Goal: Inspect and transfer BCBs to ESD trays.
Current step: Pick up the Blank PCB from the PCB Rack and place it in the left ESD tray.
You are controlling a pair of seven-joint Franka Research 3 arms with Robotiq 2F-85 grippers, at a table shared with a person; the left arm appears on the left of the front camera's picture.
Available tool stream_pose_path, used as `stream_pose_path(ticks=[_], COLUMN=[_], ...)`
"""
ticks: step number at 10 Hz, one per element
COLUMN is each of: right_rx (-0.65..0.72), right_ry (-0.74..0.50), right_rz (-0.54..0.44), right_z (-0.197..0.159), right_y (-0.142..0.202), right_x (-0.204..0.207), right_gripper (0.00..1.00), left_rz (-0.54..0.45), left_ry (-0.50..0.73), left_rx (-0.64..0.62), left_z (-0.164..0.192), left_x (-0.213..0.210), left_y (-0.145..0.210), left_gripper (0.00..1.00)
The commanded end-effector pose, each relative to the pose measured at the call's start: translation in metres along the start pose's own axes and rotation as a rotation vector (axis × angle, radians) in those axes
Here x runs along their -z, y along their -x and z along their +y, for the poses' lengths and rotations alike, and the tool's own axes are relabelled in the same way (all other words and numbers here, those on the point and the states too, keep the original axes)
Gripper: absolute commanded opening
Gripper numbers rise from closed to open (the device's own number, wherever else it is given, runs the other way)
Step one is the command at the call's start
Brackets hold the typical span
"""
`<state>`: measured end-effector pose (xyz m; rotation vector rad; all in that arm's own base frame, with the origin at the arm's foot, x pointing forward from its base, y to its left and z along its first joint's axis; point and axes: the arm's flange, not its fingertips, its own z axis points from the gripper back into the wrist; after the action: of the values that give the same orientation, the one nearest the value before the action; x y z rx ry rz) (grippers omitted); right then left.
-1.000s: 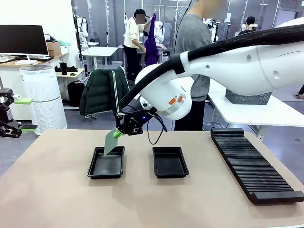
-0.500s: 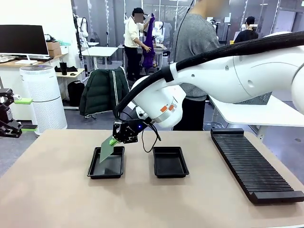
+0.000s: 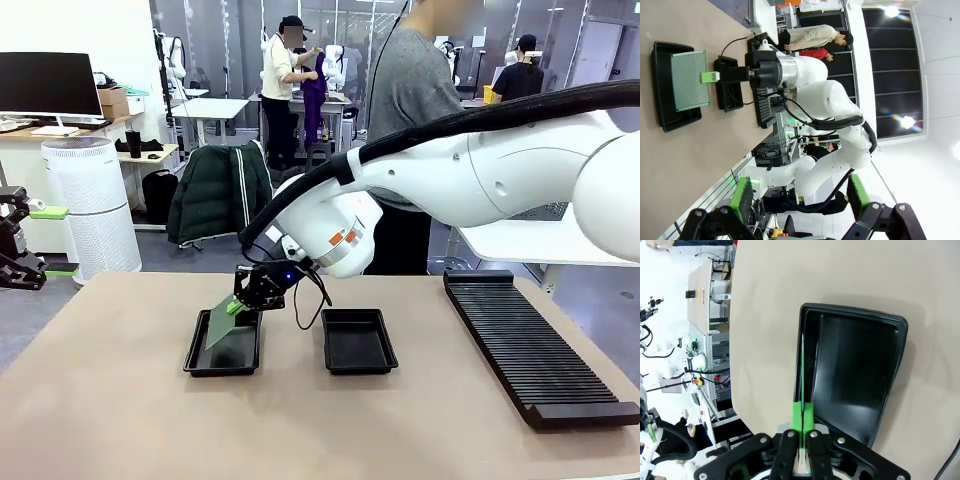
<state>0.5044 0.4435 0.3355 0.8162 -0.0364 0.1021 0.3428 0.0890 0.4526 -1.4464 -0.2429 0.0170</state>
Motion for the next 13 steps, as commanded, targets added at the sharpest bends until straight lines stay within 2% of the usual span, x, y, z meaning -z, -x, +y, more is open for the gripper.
stream_pose_path(ticks=[1, 6, 13], right_rx=[0.002, -0.003, 0.028], right_ry=[-0.030, -0.027, -0.010], right_rz=[-0.011, 0.016, 0.017], right_z=[-0.004, -0.013, -0.015], right_y=[-0.003, -0.011, -0.011], right_x=[0.008, 0.026, 0.023], right_gripper=[0.01, 0.01, 0.01], left_rz=[-0.003, -0.003, -0.003], left_ry=[0.000, 0.000, 0.000], left_rx=[0.000, 0.000, 0.000], left_z=[0.000, 0.000, 0.000], left_x=[-0.001, -0.001, -0.001], left_y=[0.000, 0.000, 0.000], left_gripper=[1.00, 1.00, 1.00])
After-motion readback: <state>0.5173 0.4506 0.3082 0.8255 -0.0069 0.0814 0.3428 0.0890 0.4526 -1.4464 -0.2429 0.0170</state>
